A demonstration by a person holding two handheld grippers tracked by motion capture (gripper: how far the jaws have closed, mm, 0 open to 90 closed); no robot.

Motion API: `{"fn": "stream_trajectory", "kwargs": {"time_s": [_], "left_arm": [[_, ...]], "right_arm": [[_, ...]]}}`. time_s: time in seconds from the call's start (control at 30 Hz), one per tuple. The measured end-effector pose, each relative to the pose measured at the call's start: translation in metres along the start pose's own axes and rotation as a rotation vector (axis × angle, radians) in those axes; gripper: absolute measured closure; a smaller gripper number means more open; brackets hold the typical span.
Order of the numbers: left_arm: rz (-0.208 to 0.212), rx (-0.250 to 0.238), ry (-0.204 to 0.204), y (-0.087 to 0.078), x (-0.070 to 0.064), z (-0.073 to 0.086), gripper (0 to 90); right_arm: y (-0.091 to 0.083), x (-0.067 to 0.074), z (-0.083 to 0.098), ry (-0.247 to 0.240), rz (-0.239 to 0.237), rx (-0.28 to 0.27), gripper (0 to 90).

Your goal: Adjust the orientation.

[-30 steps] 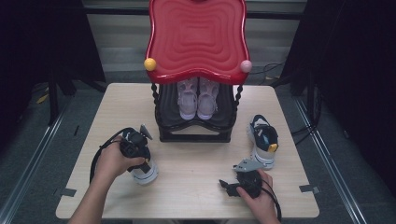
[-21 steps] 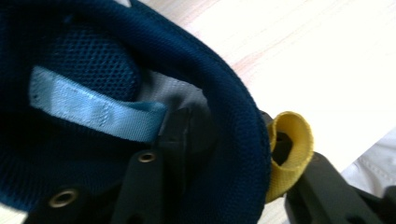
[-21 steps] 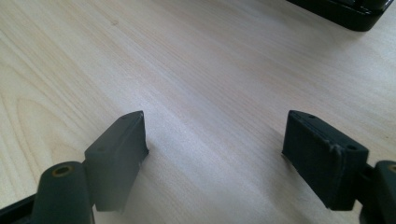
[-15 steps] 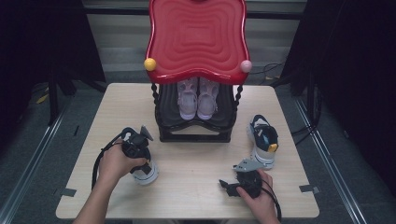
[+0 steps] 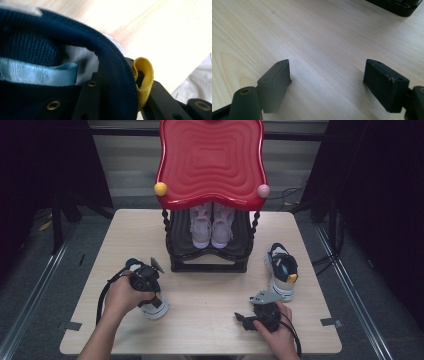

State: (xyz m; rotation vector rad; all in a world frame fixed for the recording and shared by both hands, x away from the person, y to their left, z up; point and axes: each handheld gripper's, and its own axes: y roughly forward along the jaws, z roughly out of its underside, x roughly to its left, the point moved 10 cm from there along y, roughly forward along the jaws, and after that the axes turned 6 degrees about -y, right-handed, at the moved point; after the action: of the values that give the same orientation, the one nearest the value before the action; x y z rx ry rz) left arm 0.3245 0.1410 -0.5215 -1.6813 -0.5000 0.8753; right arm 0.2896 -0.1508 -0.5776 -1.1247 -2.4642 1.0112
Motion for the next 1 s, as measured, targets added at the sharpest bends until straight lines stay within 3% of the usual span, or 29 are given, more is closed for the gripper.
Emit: {"fn": "stream_trajectory", "kwargs": {"time_s": [0.07,0.17,0.23,0.37,0.4,0.5,0.77,1.0], "left_arm": [[-0.025,0.034,0.046,-0.002,0.002,0.005,77.2],[-0.064,0.046,0.111,-0.008,0.006,0.009,77.2],[-0.06,0.038,0.122,-0.015,0.006,0.01,77.2],[-0.043,0.032,0.188,-0.027,0.004,0.013,77.1],[-0.031,0.031,0.222,-0.031,0.003,0.013,77.0],[-0.018,0.028,0.249,-0.04,0.0,0.015,76.9],[-0.04,0.048,0.295,-0.074,-0.004,0.016,76.9],[-0.032,0.04,0.371,-0.103,-0.015,0.013,76.8]], "right_arm": [[0.0,0.0,0.0,-0.002,0.001,0.0,21.1],[0.0,0.0,0.0,0.0,0.0,0.0,21.1],[0.0,0.0,0.0,-0.002,0.0,-0.001,21.1],[0.0,0.0,0.0,0.0,0.0,-0.001,21.1],[0.0,0.0,0.0,-0.001,0.0,0.0,21.1],[0.0,0.0,0.0,0.0,0.0,0.0,21.1],[0.0,0.0,0.0,0.005,0.001,-0.001,21.1],[0.0,0.0,0.0,0.004,0.001,-0.003,21.0]]}}
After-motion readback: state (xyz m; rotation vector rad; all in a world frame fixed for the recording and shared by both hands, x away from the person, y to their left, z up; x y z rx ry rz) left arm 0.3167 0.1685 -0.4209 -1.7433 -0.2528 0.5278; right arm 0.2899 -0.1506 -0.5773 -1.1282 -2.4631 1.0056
